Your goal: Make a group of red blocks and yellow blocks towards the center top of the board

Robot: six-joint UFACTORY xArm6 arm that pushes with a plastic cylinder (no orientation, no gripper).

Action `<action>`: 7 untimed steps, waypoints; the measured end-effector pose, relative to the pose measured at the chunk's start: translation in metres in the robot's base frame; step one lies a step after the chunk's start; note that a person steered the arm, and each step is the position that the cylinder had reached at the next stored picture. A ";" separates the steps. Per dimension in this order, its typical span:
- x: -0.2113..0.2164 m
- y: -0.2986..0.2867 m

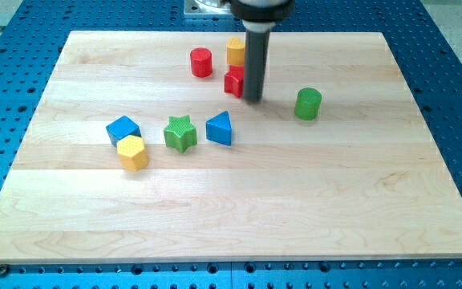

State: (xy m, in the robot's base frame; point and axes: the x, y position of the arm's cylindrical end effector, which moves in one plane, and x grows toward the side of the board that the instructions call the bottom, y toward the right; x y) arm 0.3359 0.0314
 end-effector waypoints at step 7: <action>0.125 0.037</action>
State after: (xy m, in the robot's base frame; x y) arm 0.4608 0.0685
